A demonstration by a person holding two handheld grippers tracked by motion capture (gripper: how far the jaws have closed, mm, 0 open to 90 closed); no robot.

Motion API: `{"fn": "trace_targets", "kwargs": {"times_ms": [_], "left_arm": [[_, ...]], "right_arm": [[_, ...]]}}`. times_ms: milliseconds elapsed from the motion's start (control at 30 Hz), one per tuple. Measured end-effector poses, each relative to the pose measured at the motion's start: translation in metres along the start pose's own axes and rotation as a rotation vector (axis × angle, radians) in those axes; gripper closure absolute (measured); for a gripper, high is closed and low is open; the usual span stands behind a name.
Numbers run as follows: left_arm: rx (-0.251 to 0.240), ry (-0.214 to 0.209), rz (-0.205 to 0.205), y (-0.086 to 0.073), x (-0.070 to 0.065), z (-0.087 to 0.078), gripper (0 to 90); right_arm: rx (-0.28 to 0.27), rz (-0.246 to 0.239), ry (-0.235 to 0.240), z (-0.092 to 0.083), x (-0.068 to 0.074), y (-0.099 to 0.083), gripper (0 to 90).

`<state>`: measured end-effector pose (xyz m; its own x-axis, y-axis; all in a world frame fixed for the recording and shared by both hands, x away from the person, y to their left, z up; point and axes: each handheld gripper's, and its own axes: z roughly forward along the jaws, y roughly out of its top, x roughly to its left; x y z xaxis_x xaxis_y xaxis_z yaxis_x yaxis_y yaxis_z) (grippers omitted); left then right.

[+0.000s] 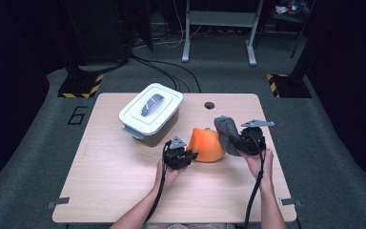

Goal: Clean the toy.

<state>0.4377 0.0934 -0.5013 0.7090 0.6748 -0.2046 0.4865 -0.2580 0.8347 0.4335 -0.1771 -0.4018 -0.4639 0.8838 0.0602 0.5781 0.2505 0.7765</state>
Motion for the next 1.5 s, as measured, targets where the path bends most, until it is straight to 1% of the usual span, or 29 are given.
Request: {"fn": "trace_targets", "kwargs": {"times_ms": [100, 133, 267, 300, 333, 433, 567, 600, 667, 700, 733, 800, 833, 867, 900, 1000, 1033, 1067, 1133, 1167, 1233, 1267, 1400, 1433, 1500], "left_arm": [[-0.001, -0.001, 0.001, 0.000, 0.000, 0.000, 74.5], [0.005, 0.000, 0.007, 0.000, 0.000, 0.000, 74.6], [0.006, -0.002, 0.008, 0.000, 0.000, 0.000, 74.5], [0.006, -0.003, 0.002, 0.000, 0.000, 0.000, 74.6], [0.006, -0.002, 0.004, 0.000, 0.000, 0.000, 74.5], [0.006, -0.003, 0.008, 0.000, 0.000, 0.000, 74.5], [0.007, -0.007, 0.011, 0.001, 0.000, 0.000, 74.6], [0.003, -0.008, 0.007, 0.001, -0.001, 0.000, 74.6], [0.004, -0.008, 0.011, 0.001, -0.001, 0.000, 74.7], [0.006, -0.008, 0.009, 0.001, 0.000, 0.000, 74.6], [0.004, -0.009, 0.007, 0.000, 0.000, 0.000, 74.6], [0.001, -0.009, 0.005, 0.000, 0.000, 0.000, 74.6], [0.002, -0.006, 0.009, 0.000, 0.000, 0.000, 74.7], [0.000, -0.006, 0.010, 0.001, 0.000, 0.000, 74.7], [0.000, -0.005, 0.009, 0.000, -0.001, 0.000, 74.7], [-0.002, -0.006, -0.003, 0.000, -0.001, 0.001, 74.7], [-0.003, -0.005, -0.003, 0.000, -0.001, 0.001, 74.7], [-0.002, -0.002, 0.001, 0.000, -0.001, 0.001, 74.7], [-0.003, 0.001, 0.004, 0.000, -0.002, 0.001, 74.8], [-0.004, 0.003, 0.008, 0.000, -0.002, 0.001, 74.8], [-0.004, 0.007, 0.007, 0.000, -0.002, 0.001, 74.9], [-0.004, 0.008, 0.008, 0.000, -0.002, 0.001, 74.9], [-0.003, 0.010, 0.009, 0.000, -0.002, 0.001, 74.9], [-0.003, 0.010, 0.009, 0.000, -0.002, 0.001, 74.9], [-0.004, 0.009, 0.012, 0.000, -0.002, 0.002, 74.9]], "right_arm": [[-0.020, -0.015, 0.033, -0.002, 0.011, 0.007, 74.5], [-0.025, -0.019, 0.046, -0.003, 0.014, 0.009, 74.5], [-0.046, -0.020, 0.098, -0.003, 0.022, 0.017, 74.5], [-0.048, -0.020, 0.109, -0.002, 0.023, 0.018, 74.4], [-0.049, -0.020, 0.124, 0.001, 0.025, 0.020, 74.4], [-0.035, -0.019, 0.148, 0.009, 0.030, 0.022, 74.4], [-0.003, -0.038, 0.156, 0.026, 0.038, 0.021, 74.1], [0.007, -0.048, 0.147, 0.030, 0.040, 0.020, 74.0], [0.022, -0.066, 0.128, 0.036, 0.044, 0.019, 74.0], [0.029, -0.084, 0.112, 0.039, 0.046, 0.017, 74.2], [0.033, -0.104, 0.085, 0.041, 0.048, 0.016, 74.2], [0.027, -0.128, 0.064, 0.042, 0.050, 0.016, 74.2], [0.029, -0.144, 0.046, 0.042, 0.051, 0.016, 74.2], [0.032, -0.129, 0.036, 0.042, 0.053, 0.016, 74.2], [0.029, -0.133, 0.027, 0.043, 0.054, 0.016, 74.3], [0.034, -0.153, 0.024, 0.042, 0.053, 0.016, 74.3], [0.031, -0.130, 0.018, 0.041, 0.053, 0.015, 74.2], [0.028, -0.150, 0.021, 0.041, 0.051, 0.014, 74.3], [0.024, -0.122, 0.018, 0.039, 0.049, 0.012, 74.2], [0.023, -0.125, 0.016, 0.039, 0.048, 0.011, 74.2], [0.019, -0.111, 0.015, 0.037, 0.045, 0.009, 74.1], [0.019, -0.117, 0.015, 0.036, 0.042, 0.008, 74.1], [0.015, -0.092, 0.005, 0.034, 0.034, 0.001, 74.1], [0.015, -0.078, 0.000, 0.033, 0.032, -0.001, 74.1], [0.013, -0.055, -0.013, 0.033, 0.025, -0.006, 74.1]]}}
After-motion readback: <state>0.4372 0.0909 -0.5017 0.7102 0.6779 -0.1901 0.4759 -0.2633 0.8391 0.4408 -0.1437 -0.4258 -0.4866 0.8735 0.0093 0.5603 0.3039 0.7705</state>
